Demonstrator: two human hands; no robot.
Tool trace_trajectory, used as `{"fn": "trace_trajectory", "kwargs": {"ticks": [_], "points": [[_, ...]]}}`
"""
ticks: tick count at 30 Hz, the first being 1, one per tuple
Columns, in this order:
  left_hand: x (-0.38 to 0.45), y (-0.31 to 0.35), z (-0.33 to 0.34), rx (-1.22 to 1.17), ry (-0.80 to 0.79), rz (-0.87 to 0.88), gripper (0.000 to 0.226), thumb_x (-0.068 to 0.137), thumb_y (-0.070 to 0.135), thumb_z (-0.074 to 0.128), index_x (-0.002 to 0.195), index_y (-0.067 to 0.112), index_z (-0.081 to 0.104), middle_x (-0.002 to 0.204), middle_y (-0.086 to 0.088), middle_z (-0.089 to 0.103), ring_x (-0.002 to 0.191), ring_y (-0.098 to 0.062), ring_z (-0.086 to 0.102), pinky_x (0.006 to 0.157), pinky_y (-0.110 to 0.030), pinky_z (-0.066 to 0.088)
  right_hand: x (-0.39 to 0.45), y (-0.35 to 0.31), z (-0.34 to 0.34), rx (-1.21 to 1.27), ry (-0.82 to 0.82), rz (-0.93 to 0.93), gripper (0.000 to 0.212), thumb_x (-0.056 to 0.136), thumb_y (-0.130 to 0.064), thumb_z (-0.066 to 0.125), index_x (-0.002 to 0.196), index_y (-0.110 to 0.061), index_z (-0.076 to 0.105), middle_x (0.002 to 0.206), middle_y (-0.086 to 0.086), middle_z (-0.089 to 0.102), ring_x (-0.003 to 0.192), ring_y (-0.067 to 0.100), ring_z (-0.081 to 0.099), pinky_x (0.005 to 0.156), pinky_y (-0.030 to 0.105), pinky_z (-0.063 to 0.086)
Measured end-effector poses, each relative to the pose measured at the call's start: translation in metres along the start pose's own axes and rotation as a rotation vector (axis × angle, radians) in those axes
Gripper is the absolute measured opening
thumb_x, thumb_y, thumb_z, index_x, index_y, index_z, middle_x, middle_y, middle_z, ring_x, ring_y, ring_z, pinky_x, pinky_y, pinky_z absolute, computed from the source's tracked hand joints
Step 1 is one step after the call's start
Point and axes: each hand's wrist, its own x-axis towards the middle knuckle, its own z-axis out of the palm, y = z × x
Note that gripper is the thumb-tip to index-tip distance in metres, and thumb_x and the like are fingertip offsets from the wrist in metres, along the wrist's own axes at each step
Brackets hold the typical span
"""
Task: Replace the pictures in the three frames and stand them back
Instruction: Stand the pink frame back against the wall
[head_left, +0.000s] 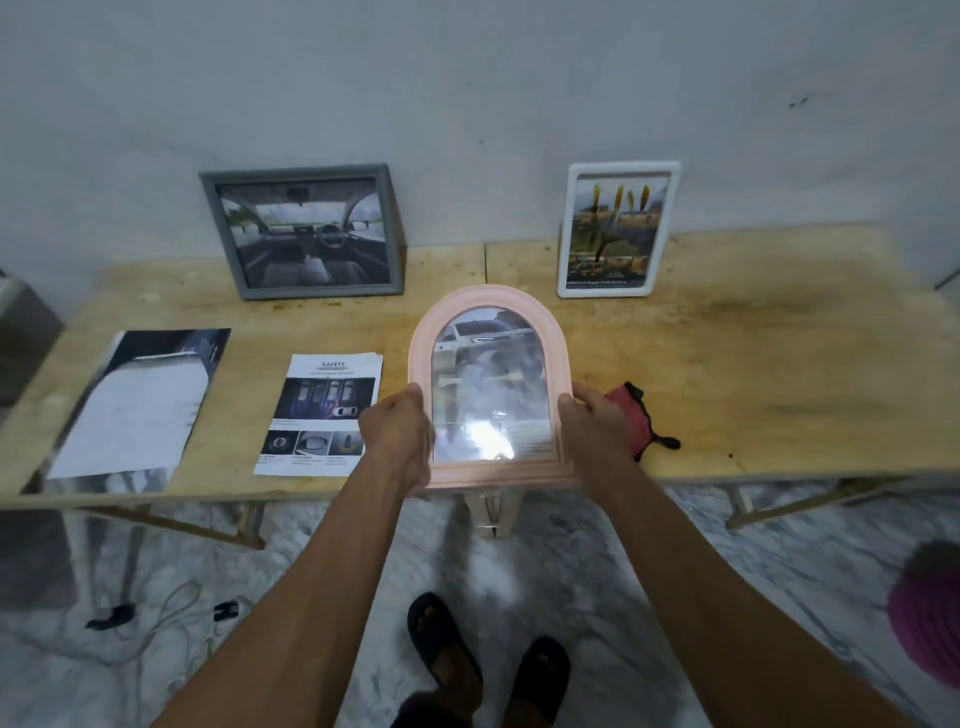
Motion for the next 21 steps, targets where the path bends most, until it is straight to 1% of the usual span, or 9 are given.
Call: {"fn": "trace_trajectory", "kwargs": {"ticks": [2, 4, 5, 8, 10, 13, 17, 18, 21], "points": [[-0.013, 0.018, -0.007, -0.031, -0.012, -0.006, 0.025, 0.096, 0.021, 0.059, 0.075, 0.009, 0.055, 0.069, -0.007, 0.056, 0.062, -0.020, 0.056, 0.055, -0.022, 0.047, -0.011, -0.019, -0.009, 0.007, -0.006, -0.038, 0.031, 0.097, -0.019, 0.052, 0.126, -0.009, 0.060, 0.091, 0.004, 0.063, 0.072, 0.012, 0.057, 0.052, 0.018, 0.044], [-0.020, 0.036, -0.013, -0.061, -0.036, -0.026, 0.019, 0.095, 0.022, 0.061, 0.082, 0.009, 0.060, 0.081, -0.009, 0.063, 0.080, -0.026, 0.066, 0.074, -0.036, 0.058, -0.017, -0.038, -0.013, 0.009, -0.051, -0.021, 0.027, 0.099, -0.022, 0.052, 0.123, -0.013, 0.059, 0.094, 0.004, 0.066, 0.071, 0.012, 0.058, 0.052, 0.020, 0.043], [-0.022, 0.044, -0.017, -0.065, -0.046, -0.016, 0.017, 0.095, 0.022, 0.061, 0.085, 0.008, 0.062, 0.084, -0.010, 0.065, 0.084, -0.028, 0.067, 0.079, -0.043, 0.059, -0.018, -0.047, -0.014, 0.020, -0.078, -0.014, 0.027, 0.099, -0.022, 0.052, 0.124, -0.014, 0.059, 0.098, 0.004, 0.068, 0.073, 0.013, 0.061, 0.053, 0.020, 0.045], [-0.019, 0.066, -0.027, -0.068, -0.081, 0.068, 0.019, 0.096, 0.018, 0.060, 0.108, 0.004, 0.066, 0.095, -0.012, 0.070, 0.089, -0.030, 0.068, 0.085, -0.049, 0.058, -0.017, -0.074, -0.009, 0.103, -0.135, -0.009, 0.026, 0.099, -0.016, 0.053, 0.124, -0.013, 0.061, 0.097, 0.004, 0.071, 0.073, 0.016, 0.071, 0.051, 0.021, 0.053], [-0.013, 0.080, -0.032, -0.048, -0.115, 0.135, 0.024, 0.097, 0.015, 0.059, 0.119, 0.007, 0.064, 0.103, -0.014, 0.071, 0.089, -0.030, 0.069, 0.085, -0.052, 0.059, -0.015, -0.090, -0.004, 0.121, -0.125, -0.047, 0.026, 0.098, -0.011, 0.054, 0.123, -0.016, 0.059, 0.091, 0.003, 0.072, 0.069, 0.015, 0.072, 0.051, 0.024, 0.055], [-0.002, 0.101, -0.035, 0.012, -0.159, 0.204, 0.021, 0.096, 0.012, 0.059, 0.116, 0.009, 0.065, 0.100, -0.016, 0.071, 0.084, -0.032, 0.070, 0.081, -0.054, 0.060, -0.010, -0.109, 0.004, 0.120, -0.100, -0.087, 0.038, 0.095, -0.006, 0.056, 0.132, -0.018, 0.056, 0.088, 0.003, 0.072, 0.073, 0.018, 0.072, 0.061, 0.030, 0.059], [0.020, 0.123, -0.029, 0.157, -0.201, 0.276, 0.021, 0.096, 0.015, 0.062, 0.117, 0.016, 0.062, 0.098, -0.014, 0.070, 0.075, -0.028, 0.067, 0.063, -0.038, 0.059, 0.007, -0.124, 0.016, 0.078, -0.041, -0.130, 0.036, 0.094, -0.004, 0.056, 0.127, -0.016, 0.057, 0.088, 0.003, 0.068, 0.071, 0.016, 0.068, 0.051, 0.021, 0.050], [0.028, 0.126, -0.025, 0.183, -0.206, 0.289, 0.022, 0.096, 0.014, 0.062, 0.117, 0.016, 0.061, 0.098, -0.014, 0.071, 0.074, -0.027, 0.066, 0.064, -0.037, 0.057, 0.012, -0.127, 0.018, 0.066, -0.030, -0.130, 0.034, 0.094, -0.004, 0.056, 0.126, -0.016, 0.057, 0.089, 0.002, 0.067, 0.072, 0.016, 0.067, 0.050, 0.021, 0.049], [0.047, 0.136, -0.013, 0.258, -0.218, 0.315, 0.019, 0.095, 0.012, 0.064, 0.113, 0.016, 0.060, 0.101, -0.014, 0.071, 0.079, -0.026, 0.067, 0.078, -0.043, 0.059, 0.028, -0.131, 0.024, 0.041, -0.003, -0.126, 0.033, 0.094, -0.007, 0.060, 0.124, -0.018, 0.056, 0.089, 0.002, 0.067, 0.072, 0.015, 0.067, 0.050, 0.022, 0.049]]}}
